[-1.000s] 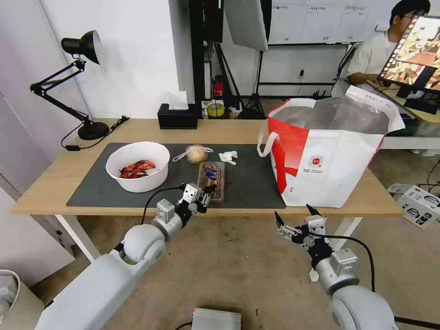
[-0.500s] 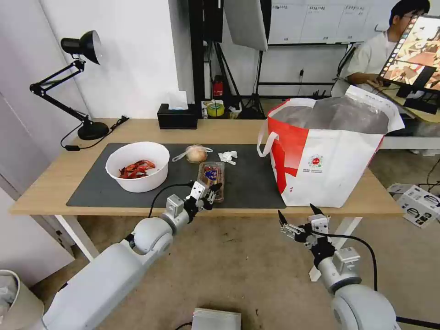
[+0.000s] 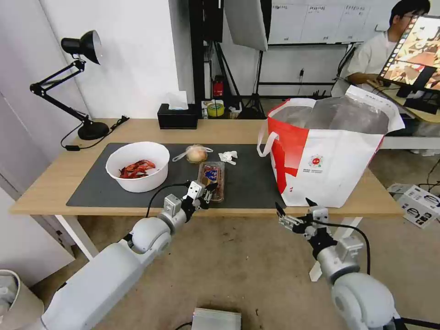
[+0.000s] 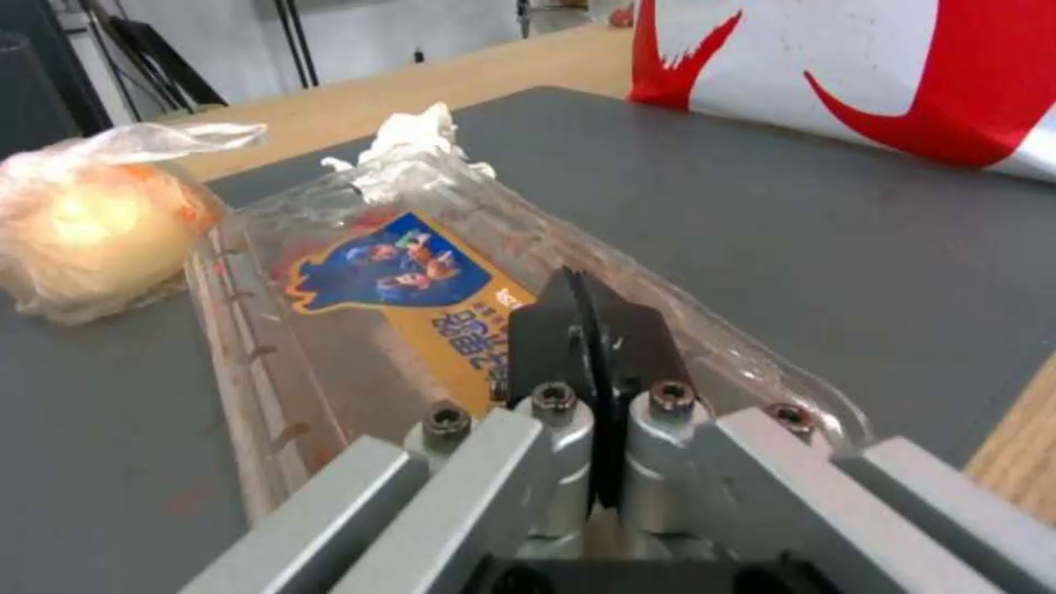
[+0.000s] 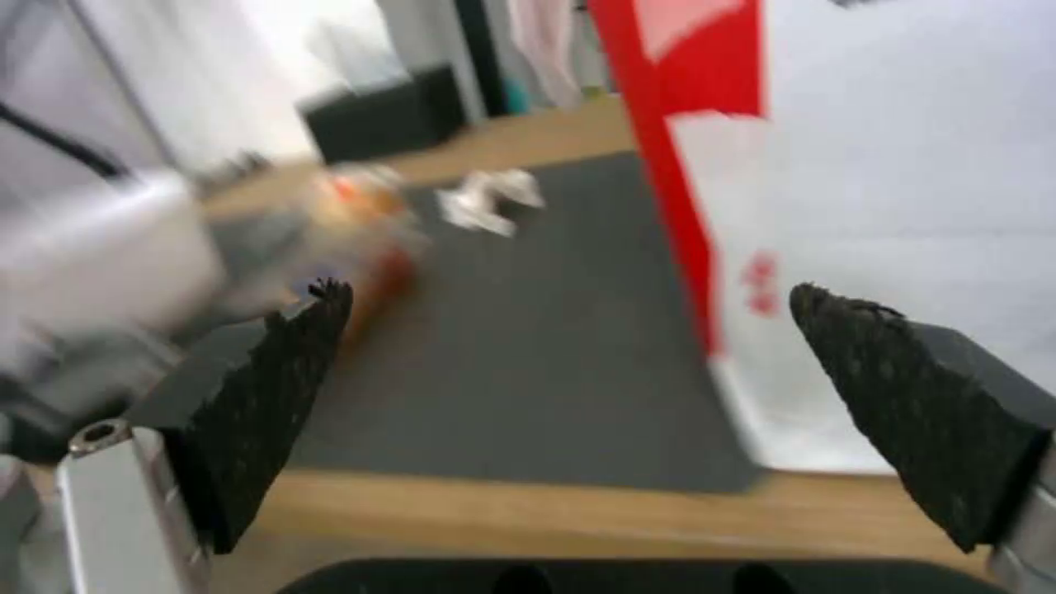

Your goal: Pick up the trash from the table and place it into the takeout bag.

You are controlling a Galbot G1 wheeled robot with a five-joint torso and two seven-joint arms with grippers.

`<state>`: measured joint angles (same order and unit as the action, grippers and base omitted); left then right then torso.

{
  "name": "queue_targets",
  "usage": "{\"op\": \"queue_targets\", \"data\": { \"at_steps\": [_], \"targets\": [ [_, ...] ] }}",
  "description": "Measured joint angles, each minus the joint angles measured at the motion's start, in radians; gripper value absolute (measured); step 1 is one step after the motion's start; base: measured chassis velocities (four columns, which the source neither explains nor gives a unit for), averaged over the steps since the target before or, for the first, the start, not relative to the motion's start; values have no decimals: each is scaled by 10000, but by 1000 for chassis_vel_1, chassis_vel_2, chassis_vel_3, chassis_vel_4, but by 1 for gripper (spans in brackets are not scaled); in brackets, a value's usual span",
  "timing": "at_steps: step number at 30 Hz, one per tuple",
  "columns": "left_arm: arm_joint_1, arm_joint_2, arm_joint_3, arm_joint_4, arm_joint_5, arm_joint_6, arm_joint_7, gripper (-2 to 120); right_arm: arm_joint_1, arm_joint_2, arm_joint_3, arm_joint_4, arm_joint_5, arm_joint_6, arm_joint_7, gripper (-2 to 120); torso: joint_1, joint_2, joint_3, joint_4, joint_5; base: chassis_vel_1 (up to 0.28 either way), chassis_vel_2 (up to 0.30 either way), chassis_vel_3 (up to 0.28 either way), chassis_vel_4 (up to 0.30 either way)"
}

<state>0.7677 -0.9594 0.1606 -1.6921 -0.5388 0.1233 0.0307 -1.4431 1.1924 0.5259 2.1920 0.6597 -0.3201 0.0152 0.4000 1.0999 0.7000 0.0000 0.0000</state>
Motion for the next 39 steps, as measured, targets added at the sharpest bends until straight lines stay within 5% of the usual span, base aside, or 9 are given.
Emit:
{"op": "queue_targets", "data": {
  "at_steps": [7,15,24,30,39],
  "targets": [
    [19,94,10,-7,-53,-19,-34,0,1030,-378,-200,-47,3885,-499,668,100,0,0,0,1,0,0,0,0,0],
    [29,264,22,-44,-138,-21,-62,0,2588,-566,-743,-1064,6423,-876,1459,100,0,0,0,0,0,0,0,0,0],
    [11,365,8,-47,-199,-32,-120,0,4386,-271,-1870,-2220,7578,-1447,2450,100,0,0,1,1,0,0,0,0,0],
    [-11,314,65,81,-208,-174,-134,0,5632,70,-2612,-3206,7785,-2330,4073,100,0,0,0,3,-1,0,0,0,0],
    [-181,222,220,232,-221,-221,-185,0,6445,568,-2875,-3874,8067,-2984,4960,100,0,0,0,1,-1,0,0,0,0]
  ]
}}
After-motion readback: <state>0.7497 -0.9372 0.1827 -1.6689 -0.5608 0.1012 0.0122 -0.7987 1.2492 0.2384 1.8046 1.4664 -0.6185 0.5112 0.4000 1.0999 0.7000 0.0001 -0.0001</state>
